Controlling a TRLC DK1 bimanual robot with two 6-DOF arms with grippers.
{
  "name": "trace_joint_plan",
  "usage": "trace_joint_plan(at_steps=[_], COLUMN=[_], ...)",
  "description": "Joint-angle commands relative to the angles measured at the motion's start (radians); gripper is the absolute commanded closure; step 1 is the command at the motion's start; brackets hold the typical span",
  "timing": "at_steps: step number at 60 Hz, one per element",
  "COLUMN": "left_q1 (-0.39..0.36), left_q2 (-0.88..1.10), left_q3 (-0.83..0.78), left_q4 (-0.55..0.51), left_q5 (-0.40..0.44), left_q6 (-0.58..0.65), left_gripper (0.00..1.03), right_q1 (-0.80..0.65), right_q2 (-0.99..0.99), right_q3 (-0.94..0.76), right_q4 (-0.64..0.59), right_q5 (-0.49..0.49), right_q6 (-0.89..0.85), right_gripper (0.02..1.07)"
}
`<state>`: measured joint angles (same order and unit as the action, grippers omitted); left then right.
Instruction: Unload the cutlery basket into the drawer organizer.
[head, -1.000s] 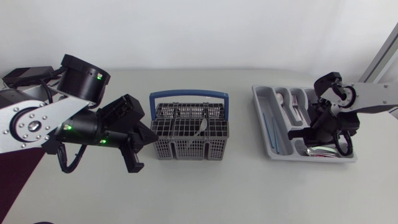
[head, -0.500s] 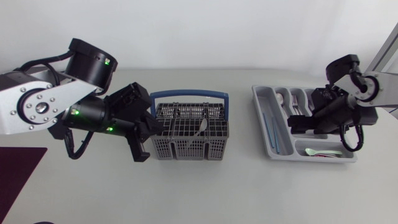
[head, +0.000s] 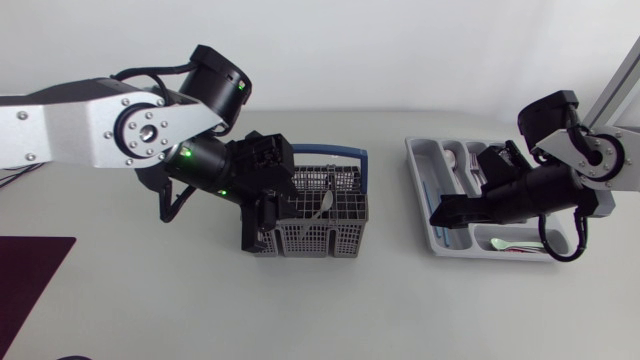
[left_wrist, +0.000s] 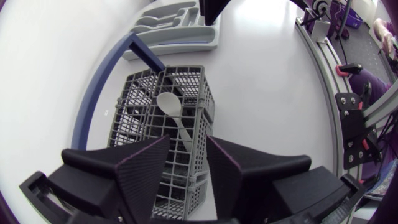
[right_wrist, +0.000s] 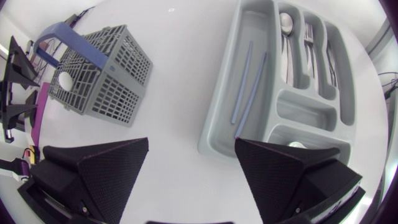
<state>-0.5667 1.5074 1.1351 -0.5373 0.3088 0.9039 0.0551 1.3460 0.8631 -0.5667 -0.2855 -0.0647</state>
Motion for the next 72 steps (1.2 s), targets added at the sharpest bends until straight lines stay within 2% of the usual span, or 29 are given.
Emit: trace_joint_plan(at_steps=[1, 14, 20, 37, 60, 72], left_q1=[-0.009, -0.024, -0.035, -0.076, -0.116, -0.119], left_q2=[0.042, 0.079, 0.109, 0.159, 0.224, 0.267], left_q3=[0.054, 0.094, 0.134, 0.201, 0.247, 0.304], left_q4=[-0.02, -0.016, -0.02, -0.041, -0.076, -0.11], left_q5=[0.006, 0.007, 0.004, -0.042, -0.114, -0.177], left_q6=[0.063, 0.165, 0.174, 0.239, 0.546, 0.644], left_gripper=[0.39, 0.36, 0.36, 0.36, 0.36, 0.36], right_q1=[0.034, 0.134, 0.18, 0.221, 0.307, 0.33], right_q2=[-0.033, -0.044, -0.071, -0.09, -0.094, -0.087], right_q3=[-0.032, -0.067, -0.102, -0.113, -0.139, -0.151], right_q4=[0.025, 0.065, 0.103, 0.12, 0.176, 0.202], right_q5=[-0.007, -0.014, -0.014, -0.015, -0.015, -0.015], right_q6=[-0.02, -0.03, -0.046, -0.046, -0.063, -0.078], right_gripper=[0.07, 0.07, 0.07, 0.07, 0.07, 0.07])
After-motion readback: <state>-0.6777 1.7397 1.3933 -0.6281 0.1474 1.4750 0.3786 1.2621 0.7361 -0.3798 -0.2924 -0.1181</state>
